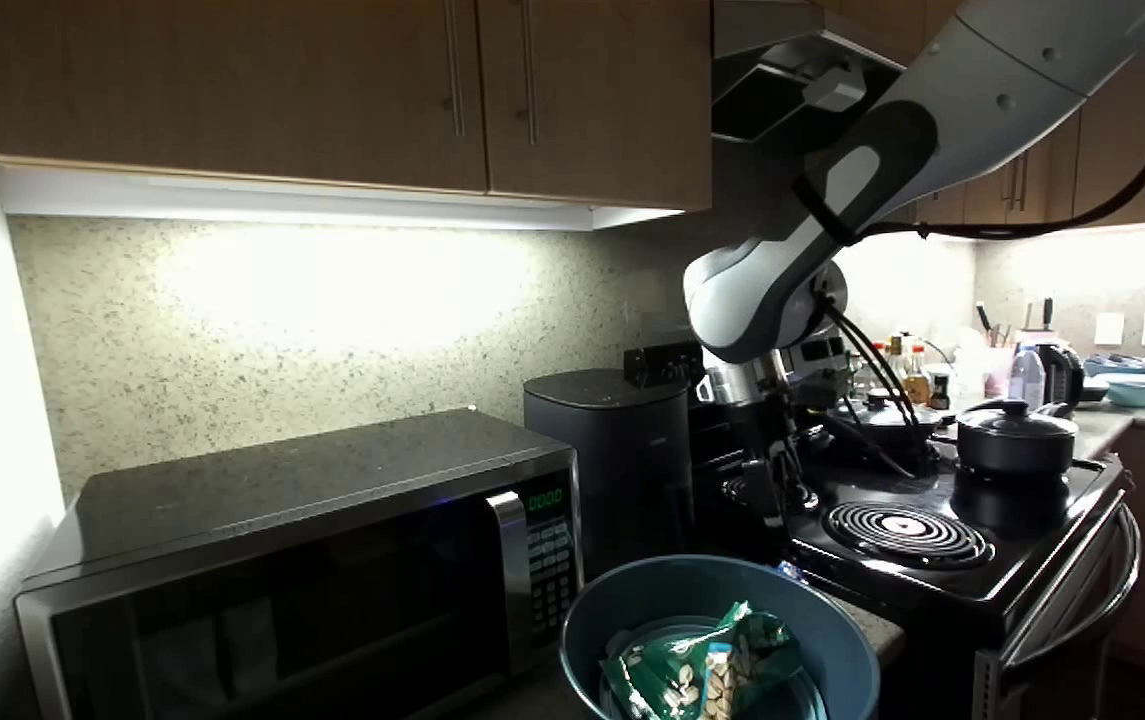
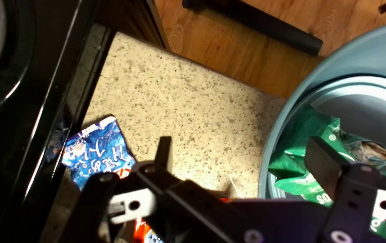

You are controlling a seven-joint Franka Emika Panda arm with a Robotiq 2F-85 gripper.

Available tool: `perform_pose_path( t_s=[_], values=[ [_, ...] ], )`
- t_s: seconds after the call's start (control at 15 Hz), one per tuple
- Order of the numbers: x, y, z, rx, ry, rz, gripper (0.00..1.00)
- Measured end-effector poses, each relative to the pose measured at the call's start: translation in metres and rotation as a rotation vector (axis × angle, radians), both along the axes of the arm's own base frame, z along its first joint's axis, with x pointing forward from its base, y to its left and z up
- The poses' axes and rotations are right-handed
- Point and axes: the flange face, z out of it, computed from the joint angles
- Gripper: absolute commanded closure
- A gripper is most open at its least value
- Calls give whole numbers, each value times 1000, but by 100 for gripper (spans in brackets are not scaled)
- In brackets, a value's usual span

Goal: Put the packets in the bowl

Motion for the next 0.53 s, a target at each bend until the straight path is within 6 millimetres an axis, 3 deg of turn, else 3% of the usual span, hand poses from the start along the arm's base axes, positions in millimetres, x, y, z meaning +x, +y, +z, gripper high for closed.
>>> perform_pose_path(
  t_s=[0.33, 0.53],
  values=[
    [1, 8, -2, -13, 4, 32, 0],
    [1, 18, -19, 55, 26, -19, 0]
  ],
)
